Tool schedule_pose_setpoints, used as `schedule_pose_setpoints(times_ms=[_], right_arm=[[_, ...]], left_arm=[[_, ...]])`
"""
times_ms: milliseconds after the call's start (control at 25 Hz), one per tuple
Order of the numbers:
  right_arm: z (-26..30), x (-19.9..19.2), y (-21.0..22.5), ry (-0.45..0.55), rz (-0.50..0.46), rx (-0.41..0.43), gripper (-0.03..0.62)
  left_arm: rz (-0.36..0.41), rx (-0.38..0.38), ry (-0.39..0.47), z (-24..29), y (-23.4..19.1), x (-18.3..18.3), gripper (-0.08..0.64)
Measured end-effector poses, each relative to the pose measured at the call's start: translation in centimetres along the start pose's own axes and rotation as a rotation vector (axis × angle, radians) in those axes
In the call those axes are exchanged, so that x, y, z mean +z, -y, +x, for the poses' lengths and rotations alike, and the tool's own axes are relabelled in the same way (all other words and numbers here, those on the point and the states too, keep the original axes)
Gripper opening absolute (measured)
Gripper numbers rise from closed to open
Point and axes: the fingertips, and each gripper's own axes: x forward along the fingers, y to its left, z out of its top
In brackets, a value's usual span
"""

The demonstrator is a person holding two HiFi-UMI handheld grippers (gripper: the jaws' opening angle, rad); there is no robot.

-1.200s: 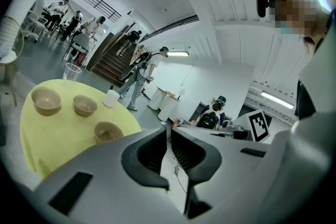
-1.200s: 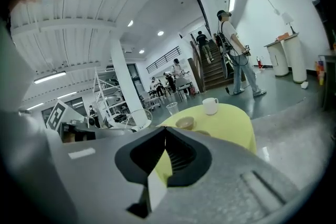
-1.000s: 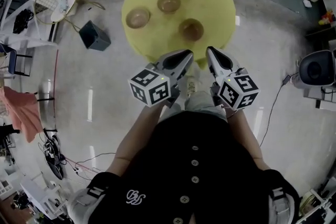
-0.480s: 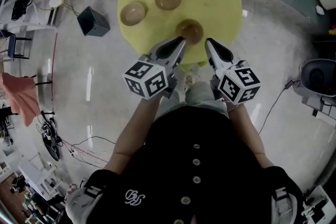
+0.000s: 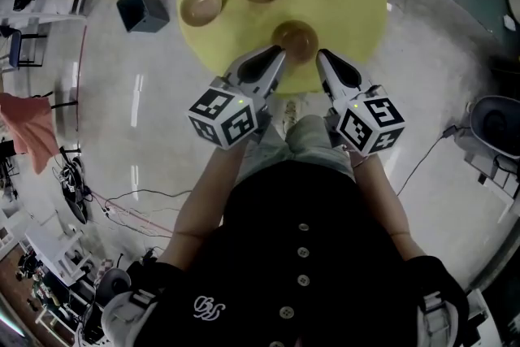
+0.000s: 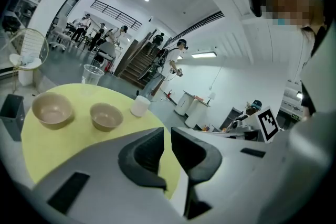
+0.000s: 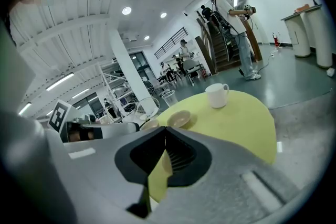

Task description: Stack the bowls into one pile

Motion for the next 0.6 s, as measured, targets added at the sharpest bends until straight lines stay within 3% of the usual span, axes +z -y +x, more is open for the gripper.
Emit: schedule_pose_setpoints(times_ms=[600], right_arm=[[1.7, -2.2, 2.2, -0.070, 0.055, -0.013, 0.003]], left_arm=[[-0.124, 0.159, -0.039, 0.5, -4.6, -3.4, 0.035]])
